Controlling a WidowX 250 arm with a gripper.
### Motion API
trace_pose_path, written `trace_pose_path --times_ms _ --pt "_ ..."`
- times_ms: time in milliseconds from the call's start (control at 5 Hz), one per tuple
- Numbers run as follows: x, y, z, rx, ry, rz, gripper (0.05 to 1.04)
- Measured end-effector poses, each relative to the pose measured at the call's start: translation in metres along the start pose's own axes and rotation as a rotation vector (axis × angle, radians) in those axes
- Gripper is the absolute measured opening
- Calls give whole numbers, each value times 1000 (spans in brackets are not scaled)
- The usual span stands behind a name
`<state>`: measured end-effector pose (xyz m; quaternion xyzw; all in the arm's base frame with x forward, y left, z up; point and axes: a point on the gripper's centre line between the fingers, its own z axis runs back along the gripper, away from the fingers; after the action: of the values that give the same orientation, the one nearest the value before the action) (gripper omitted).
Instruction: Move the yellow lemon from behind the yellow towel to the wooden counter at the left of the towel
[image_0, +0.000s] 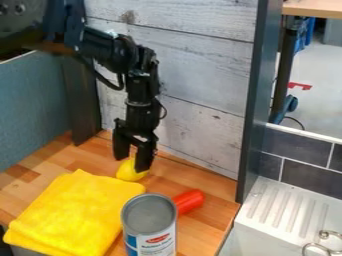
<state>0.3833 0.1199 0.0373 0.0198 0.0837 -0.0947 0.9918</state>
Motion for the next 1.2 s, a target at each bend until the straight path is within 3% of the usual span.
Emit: trace_pose_path --times_ms 400,600,800,1200 --pt "9 1 -18 -33 42 -17 968" --pt "10 -1 -21 -50 43 -11 822" --pt "10 -2 -22 -60 43 -16 821" --pt "12 11 -1 -25 -20 18 821"
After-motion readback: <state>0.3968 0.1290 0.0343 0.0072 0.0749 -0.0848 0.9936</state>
